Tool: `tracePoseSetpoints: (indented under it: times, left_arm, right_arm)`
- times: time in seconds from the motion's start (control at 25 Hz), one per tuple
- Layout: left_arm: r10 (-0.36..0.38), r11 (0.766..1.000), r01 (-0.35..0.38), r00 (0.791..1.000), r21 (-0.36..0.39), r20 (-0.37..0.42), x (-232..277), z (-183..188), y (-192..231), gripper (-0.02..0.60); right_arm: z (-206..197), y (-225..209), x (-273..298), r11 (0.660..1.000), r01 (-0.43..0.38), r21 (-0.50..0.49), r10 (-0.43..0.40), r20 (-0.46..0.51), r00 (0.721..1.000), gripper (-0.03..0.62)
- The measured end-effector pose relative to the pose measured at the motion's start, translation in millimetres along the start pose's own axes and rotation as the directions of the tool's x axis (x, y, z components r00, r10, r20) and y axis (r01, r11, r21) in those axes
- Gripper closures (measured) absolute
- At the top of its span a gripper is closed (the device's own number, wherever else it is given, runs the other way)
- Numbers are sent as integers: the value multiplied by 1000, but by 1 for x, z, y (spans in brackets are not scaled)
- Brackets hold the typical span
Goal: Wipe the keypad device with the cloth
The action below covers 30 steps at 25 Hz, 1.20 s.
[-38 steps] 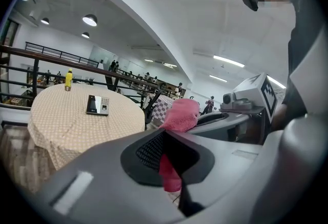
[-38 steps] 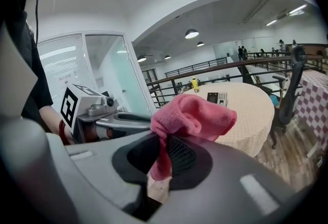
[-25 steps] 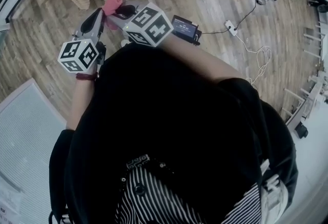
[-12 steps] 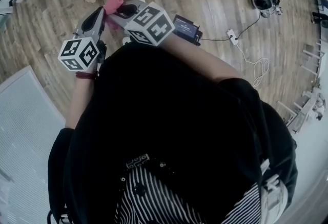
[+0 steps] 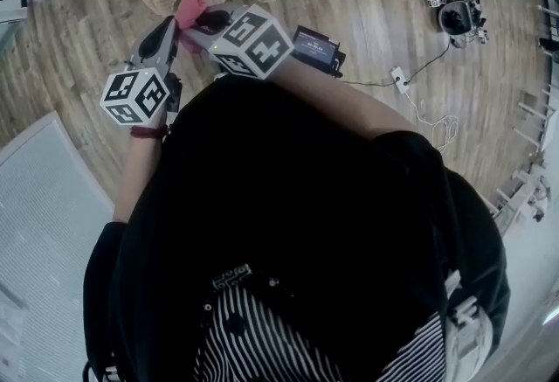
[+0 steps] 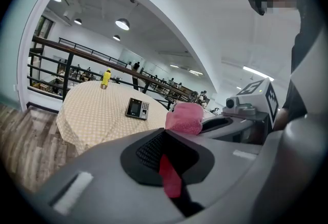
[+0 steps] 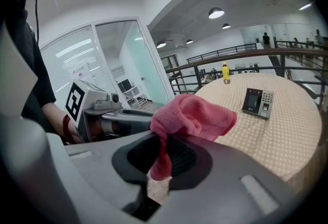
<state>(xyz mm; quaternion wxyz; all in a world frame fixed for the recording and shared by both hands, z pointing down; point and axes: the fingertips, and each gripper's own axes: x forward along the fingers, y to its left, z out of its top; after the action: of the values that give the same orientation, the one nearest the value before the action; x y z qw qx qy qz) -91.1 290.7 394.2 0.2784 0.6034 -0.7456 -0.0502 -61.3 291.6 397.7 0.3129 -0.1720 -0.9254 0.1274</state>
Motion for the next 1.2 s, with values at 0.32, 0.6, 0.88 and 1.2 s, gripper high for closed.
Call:
tracePoseSetpoints:
  times: [0.32, 0.6, 0.88, 1.2]
  left_arm:
    - [11, 1000, -12, 999, -23, -36, 91, 45, 30, 580]
    - [54, 998, -55, 997, -23, -60, 163, 80, 31, 580]
    - [119, 993, -119, 990, 1, -75, 214, 113, 26, 578]
    - [135, 990, -138, 987, -27, -89, 252, 132, 23, 580]
  right_arm:
    - [43, -96, 12, 999, -18, 42, 18, -11, 1000, 549]
    - [70, -172, 0, 995, -65, 71, 65, -9, 998, 549]
    - [97, -228, -11, 988, -129, 87, 128, 17, 992, 549]
    - [111, -274, -10, 983, -150, 110, 145, 46, 988, 549]
